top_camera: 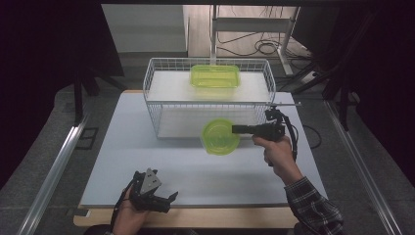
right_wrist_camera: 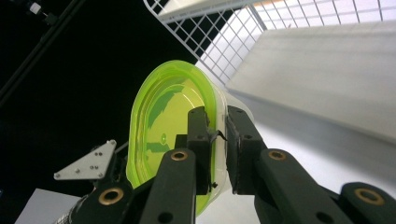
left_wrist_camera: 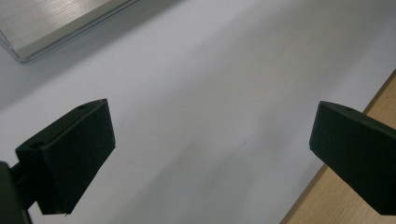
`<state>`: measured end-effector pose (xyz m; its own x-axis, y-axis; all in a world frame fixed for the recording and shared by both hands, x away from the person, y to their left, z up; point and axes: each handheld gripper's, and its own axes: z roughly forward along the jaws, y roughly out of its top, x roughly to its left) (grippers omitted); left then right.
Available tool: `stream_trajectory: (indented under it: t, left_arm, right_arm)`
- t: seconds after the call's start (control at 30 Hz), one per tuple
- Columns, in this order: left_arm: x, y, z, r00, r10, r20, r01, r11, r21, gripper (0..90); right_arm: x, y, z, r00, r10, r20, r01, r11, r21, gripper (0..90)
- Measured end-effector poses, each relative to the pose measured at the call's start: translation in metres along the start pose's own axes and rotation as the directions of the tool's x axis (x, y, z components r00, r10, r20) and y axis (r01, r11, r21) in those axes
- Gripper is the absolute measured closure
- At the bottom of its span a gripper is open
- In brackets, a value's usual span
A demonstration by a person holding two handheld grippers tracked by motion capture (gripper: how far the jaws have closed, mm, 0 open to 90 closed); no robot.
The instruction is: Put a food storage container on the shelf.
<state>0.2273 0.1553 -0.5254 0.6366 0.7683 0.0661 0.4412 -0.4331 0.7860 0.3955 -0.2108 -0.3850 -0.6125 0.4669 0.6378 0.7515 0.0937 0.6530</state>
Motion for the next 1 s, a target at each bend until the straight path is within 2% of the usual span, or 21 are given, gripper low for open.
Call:
stream_trajectory:
  t: [0.63,0.83,1.0]
  left_arm:
    - [0.001,0.0,-0.001,1.0,-0.008,0.0,0.008,0.9999,-0.009,0.0]
    - [0.003,0.0,-0.003,0.9991,-0.027,0.034,0.028,0.9989,-0.037,0.0]
    - [0.003,0.0,-0.002,0.9988,-0.033,0.036,0.034,0.9988,-0.035,0.0]
  right_arm:
    - [0.021,0.044,-0.008,0.9996,-0.027,0.012,0.028,0.997,-0.067,81.0]
    - [0.028,0.058,-0.009,0.9991,-0.036,0.023,0.038,0.996,-0.084,81.0]
    - [0.033,0.072,-0.012,0.998,-0.048,0.043,0.052,0.993,-0.108,81.0]
